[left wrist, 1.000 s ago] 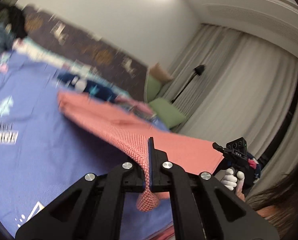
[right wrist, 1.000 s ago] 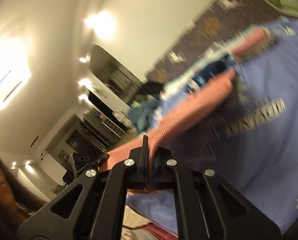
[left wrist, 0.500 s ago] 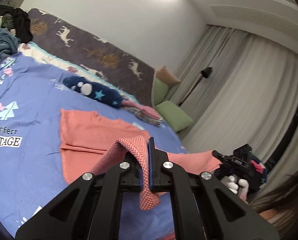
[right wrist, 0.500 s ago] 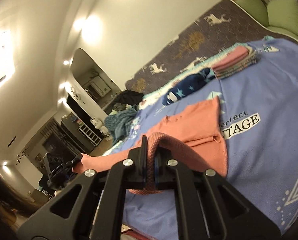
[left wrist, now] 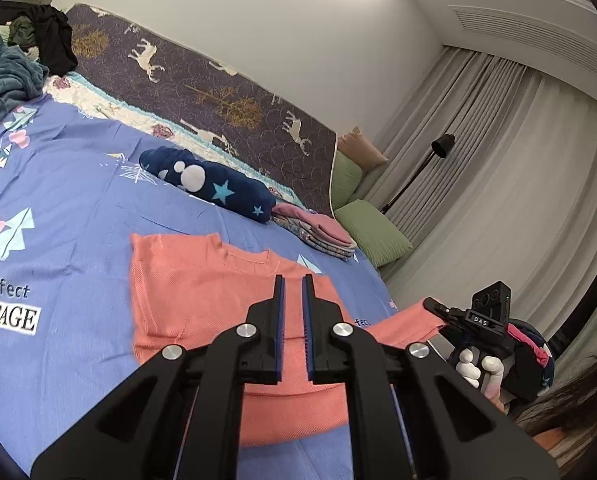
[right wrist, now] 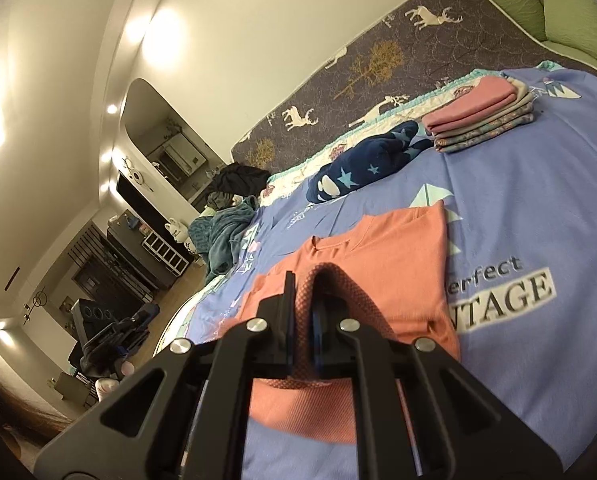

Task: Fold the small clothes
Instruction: 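Lift the hem with both grippers and fold it toward the collar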

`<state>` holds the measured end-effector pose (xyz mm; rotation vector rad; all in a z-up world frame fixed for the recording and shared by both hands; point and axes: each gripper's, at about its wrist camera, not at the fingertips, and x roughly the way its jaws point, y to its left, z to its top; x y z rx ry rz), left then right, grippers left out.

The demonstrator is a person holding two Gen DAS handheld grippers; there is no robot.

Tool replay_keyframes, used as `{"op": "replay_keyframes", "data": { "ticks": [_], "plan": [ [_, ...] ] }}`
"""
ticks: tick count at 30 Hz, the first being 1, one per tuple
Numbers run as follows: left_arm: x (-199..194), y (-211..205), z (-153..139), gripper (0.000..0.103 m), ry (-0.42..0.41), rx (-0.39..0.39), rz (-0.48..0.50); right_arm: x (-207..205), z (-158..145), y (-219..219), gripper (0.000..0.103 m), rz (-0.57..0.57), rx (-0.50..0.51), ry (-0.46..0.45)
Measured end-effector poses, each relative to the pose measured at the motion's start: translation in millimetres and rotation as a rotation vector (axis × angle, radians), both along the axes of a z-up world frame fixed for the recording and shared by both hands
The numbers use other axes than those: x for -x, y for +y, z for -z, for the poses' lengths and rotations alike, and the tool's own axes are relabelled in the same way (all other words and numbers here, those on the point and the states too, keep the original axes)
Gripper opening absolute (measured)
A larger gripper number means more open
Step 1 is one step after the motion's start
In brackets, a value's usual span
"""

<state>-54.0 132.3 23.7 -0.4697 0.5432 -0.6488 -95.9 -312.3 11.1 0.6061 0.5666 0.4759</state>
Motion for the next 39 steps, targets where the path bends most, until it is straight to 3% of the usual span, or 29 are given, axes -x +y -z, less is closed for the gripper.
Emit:
{"op": "replay_keyframes", "data": {
  "ticks": [1, 4, 6, 14, 19, 21, 22, 30, 31, 32, 34, 37, 39],
  "plan": [
    [-6, -2, 3, 0.008, 0.019, -0.006, 0.004, -9, 3, 0, 0.009, 0.007, -0.002, 0.012],
    [-21, -7, 15, 0.037, 0.095, -0.056, 0.005, -23, 14, -3, 0.009, 0.027, -0.009, 0.053],
    [-26, -11, 28, 0.042, 0.140, -0.109, 0.005, -27, 23, -6, 0.009, 0.040, -0.010, 0.084],
    [-44, -11, 82, 0.042, 0.313, -0.212, -0.026, -35, 55, -18, 0.010, 0.078, -0.026, 0.187],
    [-54, -21, 88, 0.040, 0.288, -0.251, -0.013, -34, 56, -18, 0.010, 0.081, -0.030, 0.192],
    [-54, -26, 82, 0.018, 0.243, -0.274, -0.006, -32, 56, -18, 0.010, 0.083, -0.029, 0.192],
    [-55, -28, 80, 0.001, 0.236, -0.273, 0.006, -32, 56, -18, 0.010, 0.083, -0.030, 0.192],
    [-65, -25, 80, 0.003, 0.264, -0.235, 0.007, -30, 58, -20, 0.012, 0.091, -0.036, 0.198],
    [-67, -23, 84, 0.008, 0.285, -0.231, 0.004, -30, 58, -20, 0.013, 0.090, -0.036, 0.199],
    [-67, -23, 87, 0.020, 0.300, -0.230, 0.000, -30, 59, -20, 0.013, 0.090, -0.036, 0.199],
    [-68, -23, 95, 0.027, 0.332, -0.239, -0.009, -30, 59, -20, 0.014, 0.090, -0.037, 0.200],
    [-65, -24, 100, 0.027, 0.341, -0.239, 0.004, -30, 59, -20, 0.015, 0.090, -0.033, 0.201],
    [-63, -26, 98, 0.017, 0.314, -0.237, 0.024, -29, 60, -20, 0.016, 0.091, -0.030, 0.204]
  ]
}}
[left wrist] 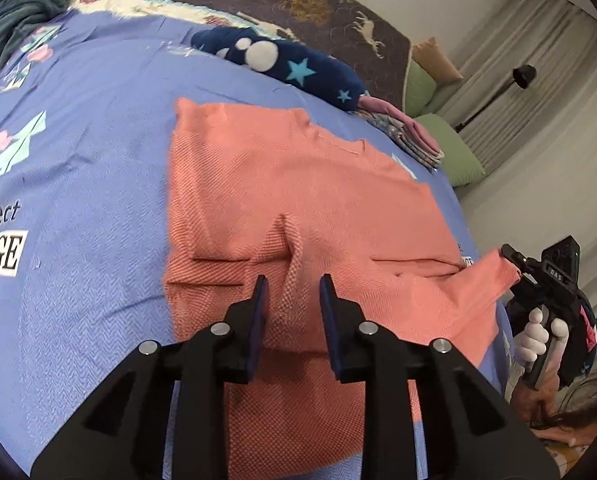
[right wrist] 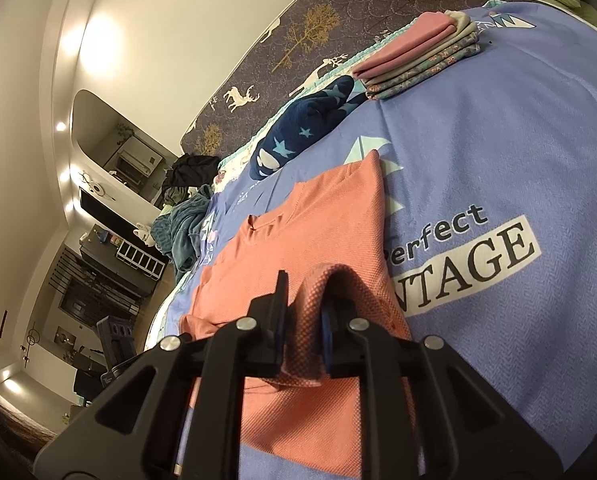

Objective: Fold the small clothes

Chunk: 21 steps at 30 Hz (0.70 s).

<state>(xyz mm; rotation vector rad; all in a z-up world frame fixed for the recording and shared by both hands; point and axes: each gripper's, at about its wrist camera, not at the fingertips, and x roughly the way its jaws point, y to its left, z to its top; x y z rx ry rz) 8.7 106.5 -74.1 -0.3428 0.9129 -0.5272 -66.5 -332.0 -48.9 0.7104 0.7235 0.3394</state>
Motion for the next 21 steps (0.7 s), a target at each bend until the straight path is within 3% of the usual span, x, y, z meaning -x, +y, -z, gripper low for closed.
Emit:
{"op": "replay_keyframes", "data": {
  "ticks": [1, 7, 11, 14, 16, 18, 19, 21],
  "plan": [
    [1, -1, -3, 0.004, -0.011, 0.019, 0.019, 0, 0, 0, 0.016, 0.001, 0.001, 0.003],
    [0, 13, -39, 0.004, -0.077, 0.233, 0.028, -1, -9, 1, 0.016, -0.004, -0.008, -0.018],
    [-4, 31, -81, 0.004, -0.195, 0.333, -0.015, -9, -34, -1, 0.016, -0.005, 0.003, -0.075],
    [-20, 37, -106, 0.004, -0.268, 0.313, -0.072, -31, -51, -2, 0.016, 0.004, 0.024, -0.109],
    [-46, 34, -110, 0.005, -0.266, 0.265, -0.110, -58, -56, -1, 0.016, 0.003, 0.042, -0.120],
    [-79, 31, -98, 0.011, -0.209, 0.225, -0.149, -89, -51, -1, 0.033, 0.000, 0.055, -0.091],
    [-96, 28, -87, 0.024, -0.176, 0.185, -0.178, -110, -43, -2, 0.050, 0.019, 0.085, -0.048],
    [-116, 23, -67, 0.027, -0.137, 0.085, -0.226, -129, -30, -3, 0.049, 0.088, 0.162, 0.035]
  ]
}}
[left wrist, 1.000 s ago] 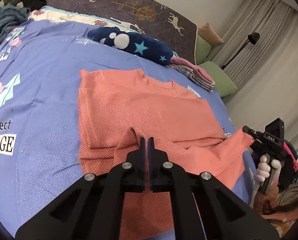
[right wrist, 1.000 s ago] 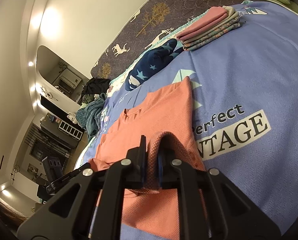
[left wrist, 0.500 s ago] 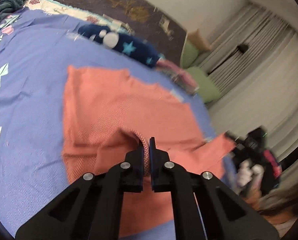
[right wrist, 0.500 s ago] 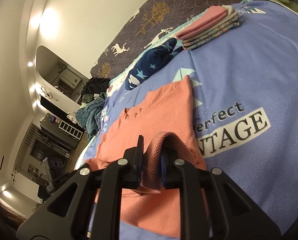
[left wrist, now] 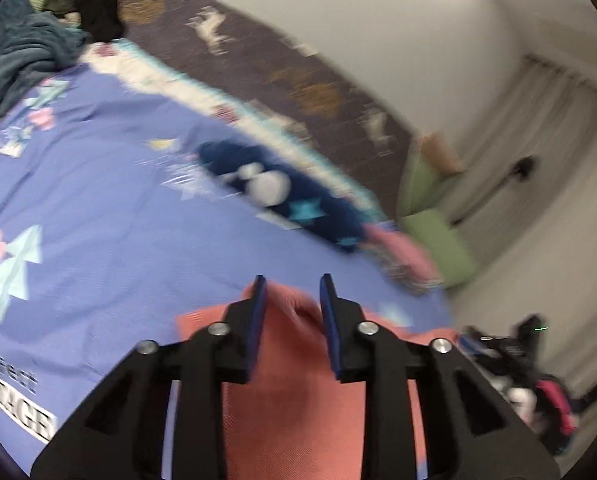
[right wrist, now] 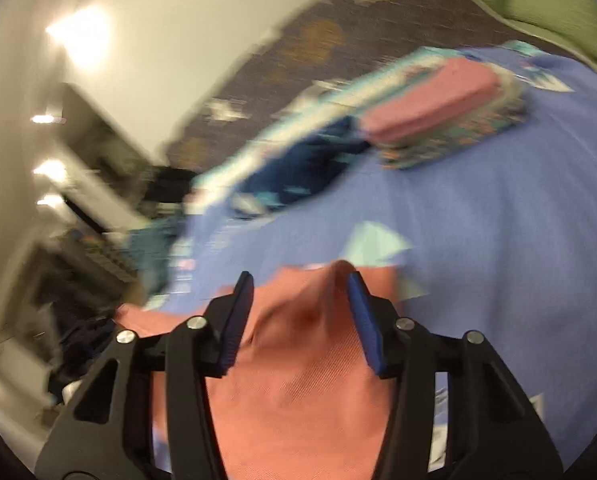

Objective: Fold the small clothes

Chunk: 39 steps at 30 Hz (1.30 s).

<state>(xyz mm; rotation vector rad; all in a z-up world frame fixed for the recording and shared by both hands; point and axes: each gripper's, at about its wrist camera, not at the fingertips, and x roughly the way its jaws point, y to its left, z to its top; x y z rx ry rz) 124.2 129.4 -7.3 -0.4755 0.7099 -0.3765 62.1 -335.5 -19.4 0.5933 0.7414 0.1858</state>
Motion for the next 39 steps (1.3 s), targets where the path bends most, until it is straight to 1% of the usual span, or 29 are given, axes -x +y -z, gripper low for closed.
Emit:
{"op": "replay_keyframes", "data": {
  "ticks": [1, 2, 3, 4, 5, 6, 7, 8, 10, 13, 17, 19, 20, 21, 22, 23, 24, 25, 26, 27, 29, 31, 32, 33, 34, 35, 37, 38, 39],
  "plan": [
    [-3, -2, 7, 0.029, 0.021, -0.028, -0.004, -3, 3, 1, 0.049, 0.007, 0.022, 0.011],
    [-3, 0, 13, 0.036, 0.029, -0.033, 0.007, -2, 7, 4, 0.049, -0.011, 0.052, 0.005],
    [0, 0, 18, 0.040, 0.023, -0.036, 0.026, 0, 8, 6, 0.049, -0.028, 0.081, -0.002],
    [2, 1, 20, 0.042, 0.019, -0.055, 0.034, 2, 10, 10, 0.049, -0.049, 0.140, -0.006],
    [5, -1, 22, 0.045, 0.019, -0.098, 0.041, 4, 12, 13, 0.049, -0.064, 0.194, -0.005],
    [7, 0, 24, 0.047, 0.020, -0.126, 0.046, 5, 15, 15, 0.049, -0.078, 0.242, 0.001],
    [8, 0, 27, 0.052, 0.024, -0.154, 0.055, 4, 18, 17, 0.049, -0.094, 0.283, 0.012],
    [8, 0, 30, 0.054, 0.033, -0.175, 0.068, 3, 21, 19, 0.049, -0.112, 0.316, 0.027],
    [7, 0, 38, 0.056, 0.063, -0.214, 0.095, -3, 28, 21, 0.051, -0.144, 0.333, 0.052],
    [-10, 0, 52, 0.057, 0.129, -0.251, 0.094, -21, 33, 26, 0.052, -0.182, 0.343, 0.066],
    [-47, 3, 70, 0.057, 0.198, -0.242, 0.092, -54, 39, 34, 0.053, -0.235, 0.356, 0.082],
    [-60, 0, 76, 0.057, 0.214, -0.221, 0.116, -69, 43, 37, 0.056, -0.259, 0.359, 0.104],
    [-67, -1, 79, 0.056, 0.218, -0.209, 0.123, -79, 47, 38, 0.056, -0.269, 0.358, 0.124],
    [-71, -3, 79, 0.052, 0.213, -0.204, 0.127, -89, 52, 37, 0.056, -0.273, 0.346, 0.143],
    [-74, -4, 78, 0.027, 0.201, -0.190, 0.139, -93, 56, 35, 0.056, -0.274, 0.334, 0.154],
    [-76, -5, 77, 0.002, 0.197, -0.161, 0.151, -101, 62, 32, 0.042, -0.276, 0.297, 0.173],
    [-75, -4, 74, 0.002, 0.180, -0.118, 0.148, -104, 65, 29, 0.021, -0.277, 0.263, 0.181],
    [-70, -4, 68, 0.002, 0.148, -0.100, 0.145, -104, 65, 24, 0.004, -0.265, 0.213, 0.175],
    [-64, -4, 60, 0.002, 0.107, -0.084, 0.148, -101, 61, 20, 0.004, -0.253, 0.184, 0.153],
    [-53, -3, 48, 0.002, 0.052, -0.059, 0.148, -92, 51, 15, 0.004, -0.241, 0.143, 0.095],
    [-39, -1, 32, 0.002, -0.009, -0.047, 0.148, -69, 28, 4, 0.003, -0.226, 0.071, -0.016],
    [-36, -4, 21, 0.002, -0.052, -0.101, 0.139, -56, 14, -3, 0.003, -0.210, 0.065, -0.077],
    [-40, -6, 22, 0.002, -0.055, -0.127, 0.140, -57, 13, -4, 0.003, -0.202, 0.084, -0.077],
    [-47, -10, 26, 0.002, -0.044, -0.158, 0.130, -61, 17, -4, 0.004, -0.192, 0.102, -0.056],
    [-54, -12, 33, 0.004, -0.026, -0.172, 0.123, -67, 25, -5, 0.005, -0.174, 0.122, -0.017],
    [-60, -13, 40, 0.008, -0.008, -0.181, 0.117, -73, 37, -4, 0.006, -0.143, 0.157, 0.045],
    [-66, -15, 54, 0.016, 0.045, -0.228, 0.078, -77, 53, 0, 0.013, -0.085, 0.246, 0.131],
    [-64, -14, 57, 0.023, 0.066, -0.242, 0.063, -73, 59, 1, 0.020, -0.064, 0.279, 0.150],
    [-61, -12, 57, 0.027, 0.073, -0.240, 0.061, -67, 60, 0, 0.021, -0.065, 0.273, 0.148]
  ]
}}
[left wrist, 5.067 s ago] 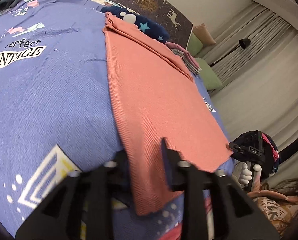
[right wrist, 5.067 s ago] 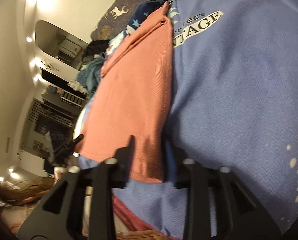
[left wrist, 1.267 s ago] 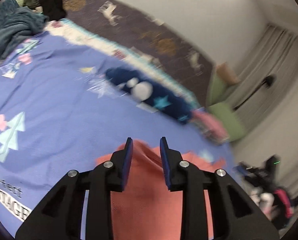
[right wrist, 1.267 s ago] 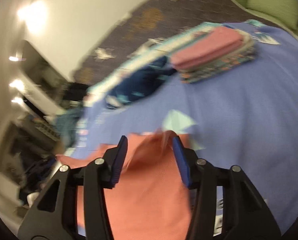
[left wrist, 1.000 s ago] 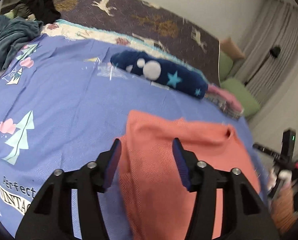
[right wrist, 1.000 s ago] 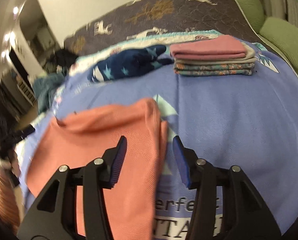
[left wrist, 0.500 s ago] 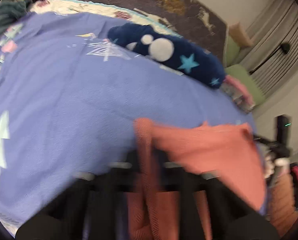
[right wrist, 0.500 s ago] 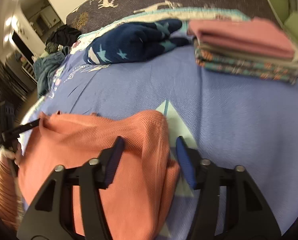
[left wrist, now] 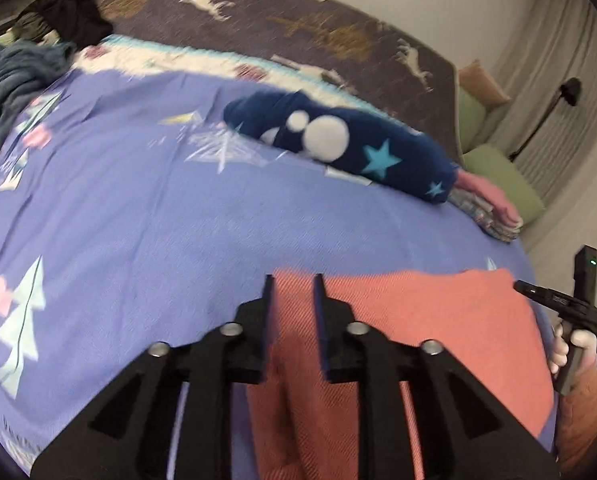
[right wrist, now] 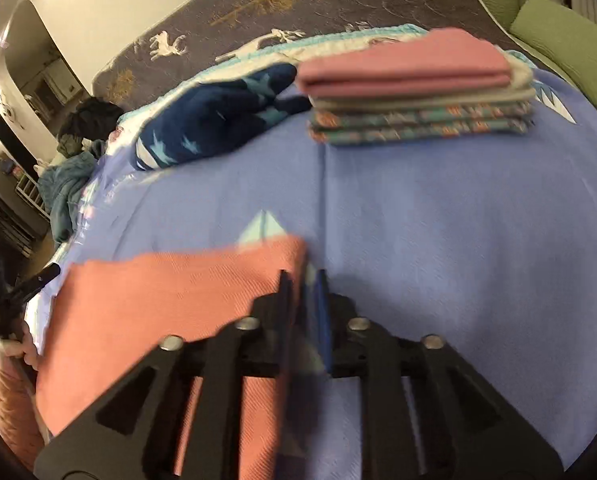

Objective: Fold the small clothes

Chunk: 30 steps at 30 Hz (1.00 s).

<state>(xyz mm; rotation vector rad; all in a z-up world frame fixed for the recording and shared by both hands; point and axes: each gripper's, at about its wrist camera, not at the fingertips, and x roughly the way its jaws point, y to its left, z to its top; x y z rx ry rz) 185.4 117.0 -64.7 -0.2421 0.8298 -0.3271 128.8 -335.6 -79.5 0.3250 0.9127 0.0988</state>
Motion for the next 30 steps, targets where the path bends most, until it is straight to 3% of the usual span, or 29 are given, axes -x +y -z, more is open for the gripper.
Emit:
{"op": "replay_keyframes", "data": {
  "ticks": [2, 4, 9, 11, 19, 20, 21, 22, 23, 26, 28, 30],
  "plan": [
    [12, 3, -6, 0.040, -0.013, -0.002, 0.007, 16, -4, -4, 0.024, 0.000, -0.027, -0.018],
    [32, 5, -17, 0.043, -0.046, -0.026, 0.008, 37, -11, -9, 0.027, -0.006, -0.040, -0.039],
    [96, 2, -30, 0.050, -0.085, -0.003, 0.070, 100, -19, -14, 0.029, -0.051, -0.138, -0.056],
    [117, -1, -25, 0.062, -0.076, -0.006, 0.082, 127, -17, -10, 0.030, -0.076, -0.170, -0.048],
    [179, 9, 4, 0.062, 0.016, 0.064, 0.082, 191, 3, 3, 0.033, -0.108, -0.220, 0.003],
    [183, 10, 9, 0.060, 0.034, 0.071, 0.082, 195, 7, 2, 0.013, -0.101, -0.235, 0.013],
    [187, 9, 16, 0.053, 0.065, 0.050, 0.079, 197, 8, 1, 0.004, -0.092, -0.246, 0.017],
    [189, 8, 21, 0.024, 0.081, 0.016, 0.070, 199, 8, 0, 0.004, -0.080, -0.252, 0.012],
    [192, 8, 24, 0.006, 0.096, -0.027, 0.054, 202, 4, -1, 0.004, -0.070, -0.269, -0.012],
    [202, 17, 28, 0.007, 0.103, -0.023, 0.029, 210, -7, -1, 0.002, -0.069, -0.240, -0.037],
    [209, 19, 30, 0.007, 0.091, -0.035, 0.017, 209, 1, 5, 0.002, -0.070, -0.167, 0.014],
    [215, 18, 29, 0.008, 0.079, -0.052, 0.004, 212, 15, 6, 0.003, -0.048, -0.180, 0.044]
  ]
}}
